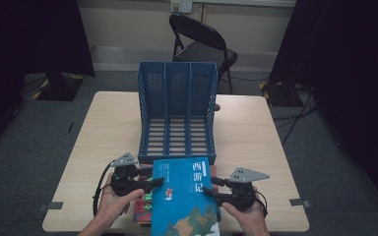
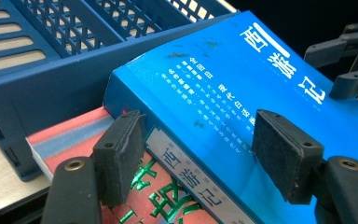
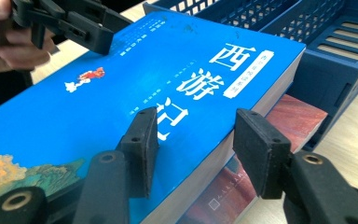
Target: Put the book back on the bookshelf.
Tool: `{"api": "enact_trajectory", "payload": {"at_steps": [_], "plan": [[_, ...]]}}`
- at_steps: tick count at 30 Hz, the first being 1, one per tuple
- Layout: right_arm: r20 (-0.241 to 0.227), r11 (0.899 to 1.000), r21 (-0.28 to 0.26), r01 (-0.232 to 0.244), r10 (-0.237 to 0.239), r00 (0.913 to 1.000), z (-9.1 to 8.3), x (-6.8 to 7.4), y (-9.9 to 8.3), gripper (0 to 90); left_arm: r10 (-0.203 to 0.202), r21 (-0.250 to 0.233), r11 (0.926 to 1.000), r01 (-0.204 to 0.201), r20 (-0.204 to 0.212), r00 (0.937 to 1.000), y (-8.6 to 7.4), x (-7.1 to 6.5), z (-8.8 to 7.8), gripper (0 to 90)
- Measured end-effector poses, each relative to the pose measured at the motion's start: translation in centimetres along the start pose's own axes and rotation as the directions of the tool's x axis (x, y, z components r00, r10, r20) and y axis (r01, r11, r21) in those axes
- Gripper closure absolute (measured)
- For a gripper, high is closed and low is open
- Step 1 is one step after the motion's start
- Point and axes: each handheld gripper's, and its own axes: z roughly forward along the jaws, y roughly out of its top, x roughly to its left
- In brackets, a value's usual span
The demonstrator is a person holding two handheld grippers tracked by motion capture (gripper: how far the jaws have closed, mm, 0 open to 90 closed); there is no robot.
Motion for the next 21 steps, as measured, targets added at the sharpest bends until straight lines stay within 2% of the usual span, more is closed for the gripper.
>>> {"api": "enact_trajectory", "payload": {"at_steps": [2, 4, 6, 7, 10, 13, 18, 20, 21], "plan": [[-0.006, 1.0, -0.006, -0.002, 0.002, 1.0, 0.0, -0.1, -0.1, 49.1, 0.005, -0.011, 0.9999, -0.005, 0.009, 0.9999, -0.2, 0.1, 0.0, 33.2], [0.003, 1.0, -0.007, -0.019, 0.019, 0.9998, 0.3, -0.2, 0.0, 42.2, 0.011, -0.007, 0.9999, -0.011, 0.004, 0.9999, -0.1, 0.0, 0.0, 33.2], [0.004, 1.0, -0.007, -0.025, 0.025, 0.9997, 0.6, -0.3, 0.1, 39.2, 0.023, 0.002, 0.9997, -0.023, -0.002, 0.9997, -0.1, -0.2, -0.1, 32.8], [0.006, 0.999, 0.008, -0.041, 0.041, 0.9992, 1.1, -0.5, 0.6, 35.2, 0.031, 0.022, 0.9993, -0.031, 0.007, 0.9995, 0.0, -0.4, -0.2, 32.4], [0.006, 0.999, 0.03, -0.045, 0.045, 0.999, 1.7, -0.8, 1.1, 29.8, 0.007, 0.043, 0.9991, -0.008, 0.021, 0.9998, 0.0, -0.3, -0.3, 30.8], [-0.001, 0.998, 0.041, -0.055, 0.055, 0.9985, 2.4, -1.2, 1.5, 24.5, 0.021, 0.039, 0.999, -0.021, 0.011, 0.9997, 0.0, -0.6, -0.4, 32.3], [-0.02, 0.995, 0.035, -0.094, 0.095, 0.9953, 2.8, -1.5, 1.3, 21.9, 0.041, 0.039, 0.9984, -0.041, 0.003, 0.9992, 0.0, -0.8, -0.4, 32.6], [-0.024, 0.995, 0.035, -0.095, 0.096, 0.9951, 2.8, -1.5, 1.2, 22.0, 0.043, 0.037, 0.9984, -0.043, 0.012, 0.999, 0.0, -0.6, -0.3, 30.6], [-0.025, 0.993, 0.043, -0.107, 0.108, 0.9938, 2.7, -1.3, 1.1, 21.9, 0.029, 0.043, 0.9986, -0.03, 0.027, 0.9992, 0.0, -0.4, -0.3, 30.2]]}}
